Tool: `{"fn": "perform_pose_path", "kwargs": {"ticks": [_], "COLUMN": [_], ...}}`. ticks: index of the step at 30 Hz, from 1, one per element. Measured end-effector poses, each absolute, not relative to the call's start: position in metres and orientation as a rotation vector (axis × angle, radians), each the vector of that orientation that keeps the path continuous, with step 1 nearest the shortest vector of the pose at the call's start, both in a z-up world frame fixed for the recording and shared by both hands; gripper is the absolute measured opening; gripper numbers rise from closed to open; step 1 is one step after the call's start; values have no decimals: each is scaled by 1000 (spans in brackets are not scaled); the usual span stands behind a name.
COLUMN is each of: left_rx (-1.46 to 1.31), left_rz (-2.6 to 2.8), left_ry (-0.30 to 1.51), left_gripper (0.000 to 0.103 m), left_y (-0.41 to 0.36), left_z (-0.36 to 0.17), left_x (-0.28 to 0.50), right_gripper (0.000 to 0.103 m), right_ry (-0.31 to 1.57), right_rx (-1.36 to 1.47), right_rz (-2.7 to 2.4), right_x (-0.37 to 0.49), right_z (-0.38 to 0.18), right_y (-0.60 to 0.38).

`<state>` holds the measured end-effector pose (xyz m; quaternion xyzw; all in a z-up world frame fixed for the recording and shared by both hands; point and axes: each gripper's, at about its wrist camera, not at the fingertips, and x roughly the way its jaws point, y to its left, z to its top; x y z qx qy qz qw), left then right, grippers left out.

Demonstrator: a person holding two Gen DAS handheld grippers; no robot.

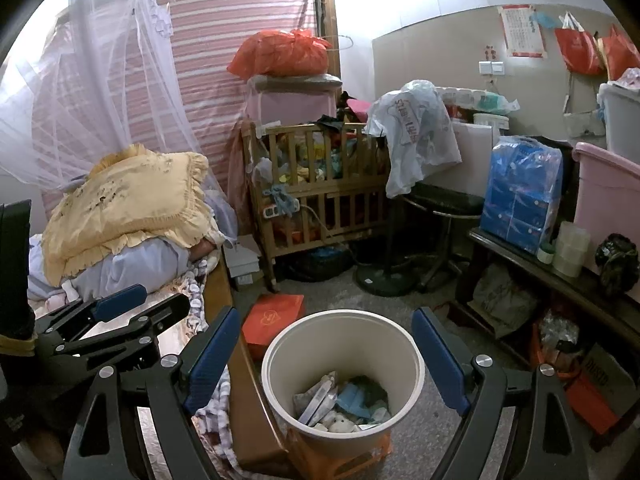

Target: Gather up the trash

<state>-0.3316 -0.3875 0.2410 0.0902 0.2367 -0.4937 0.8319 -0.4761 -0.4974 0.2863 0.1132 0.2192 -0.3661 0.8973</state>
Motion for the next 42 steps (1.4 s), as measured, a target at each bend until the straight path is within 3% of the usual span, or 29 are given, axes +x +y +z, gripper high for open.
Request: {"fn": "perform_pose_path", "kwargs": {"ticks": [42], "left_rx": [197], "left_rz": [-1048], "left_ry": [524], "left_gripper": [55], "left_y": [-388], "left_z": [226], "left_x": [-329], "right_gripper": [86], "right_ry": [478], "right_rx": [247], "right_rz": [-753], "right_x": [-471], "right_z": [272], "right_y": [-492]}}
